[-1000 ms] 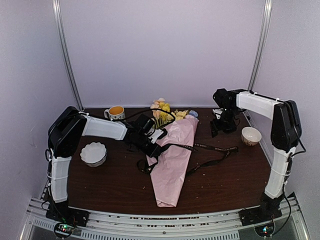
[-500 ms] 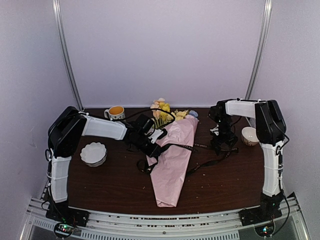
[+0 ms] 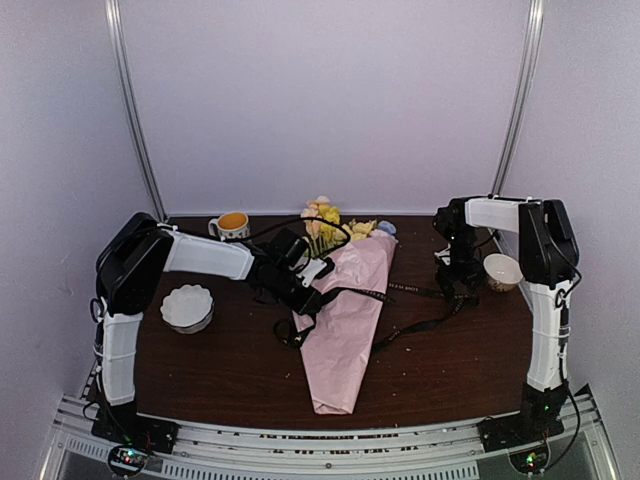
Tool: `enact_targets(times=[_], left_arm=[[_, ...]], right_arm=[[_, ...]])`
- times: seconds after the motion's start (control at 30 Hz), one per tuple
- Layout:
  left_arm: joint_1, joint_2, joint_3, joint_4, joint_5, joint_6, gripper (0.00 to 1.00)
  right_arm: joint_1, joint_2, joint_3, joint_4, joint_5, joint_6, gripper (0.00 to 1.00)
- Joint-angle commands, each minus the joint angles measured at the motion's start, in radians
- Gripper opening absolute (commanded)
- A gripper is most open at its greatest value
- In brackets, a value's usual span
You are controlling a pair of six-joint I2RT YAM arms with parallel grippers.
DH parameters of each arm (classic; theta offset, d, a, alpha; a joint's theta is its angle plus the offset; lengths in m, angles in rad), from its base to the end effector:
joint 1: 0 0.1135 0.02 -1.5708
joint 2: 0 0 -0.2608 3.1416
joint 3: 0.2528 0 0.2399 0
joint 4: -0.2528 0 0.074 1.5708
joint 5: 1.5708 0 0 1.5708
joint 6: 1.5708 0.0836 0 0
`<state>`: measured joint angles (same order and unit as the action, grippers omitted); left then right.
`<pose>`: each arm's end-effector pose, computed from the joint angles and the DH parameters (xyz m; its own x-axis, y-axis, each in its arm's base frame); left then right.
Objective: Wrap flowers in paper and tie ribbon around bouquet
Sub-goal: Pick up the right side of the ribbon from the center of the board.
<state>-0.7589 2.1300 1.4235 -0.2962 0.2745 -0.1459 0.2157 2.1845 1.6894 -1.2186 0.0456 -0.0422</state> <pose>0.3161 -0.3310 0.0992 -0.7168 0.4869 -0.4991 0.6711 0.6760 -0.3043 0.3726 0.0777 0.1132 -0.9567 -0.2528 0.1442 -0.2607 0.9646 -0.0391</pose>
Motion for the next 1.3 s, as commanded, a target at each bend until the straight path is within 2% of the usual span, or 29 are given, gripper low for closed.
enact_targets(times=[0.0,0.17,0.33,0.63,0.8,0.93,1.07,1.13,1.27], left_arm=[[0.004,0.018,0.005,-0.066,0.015,0.015,0.0],[0.005,0.018,0.008,-0.071,0.011,0.019,0.0],[0.005,0.018,0.014,-0.079,0.015,0.02,0.0],[0.005,0.034,0.034,-0.085,0.029,0.023,0.0],[0.007,0.035,0.031,-0.087,0.027,0.027,0.0],[0.009,0.037,0.026,-0.086,0.028,0.028,0.0],[0.009,0.043,0.03,-0.088,0.031,0.027,0.0],[0.012,0.044,0.032,-0.09,0.029,0.028,0.0],[0.015,0.045,0.034,-0.091,0.026,0.026,0.0]], right_arm=[[-0.008,-0.015,-0.022,0.031,0.0,-0.008,0.68],[-0.013,0.002,-0.019,0.061,-0.013,-0.023,0.5],[-0.015,0.007,0.008,0.037,-0.011,-0.026,0.48],[-0.075,-0.15,-0.074,0.095,-0.144,0.007,0.57],[-0.093,-0.111,-0.074,0.064,-0.062,0.012,0.65],[-0.093,-0.074,-0.076,0.046,-0.062,0.004,0.71],[-0.093,-0.035,-0.067,0.025,-0.063,0.001,0.72],[-0.094,-0.018,-0.059,0.019,-0.076,-0.003,0.68],[-0.093,-0.001,-0.037,0.007,-0.123,-0.01,0.52]])
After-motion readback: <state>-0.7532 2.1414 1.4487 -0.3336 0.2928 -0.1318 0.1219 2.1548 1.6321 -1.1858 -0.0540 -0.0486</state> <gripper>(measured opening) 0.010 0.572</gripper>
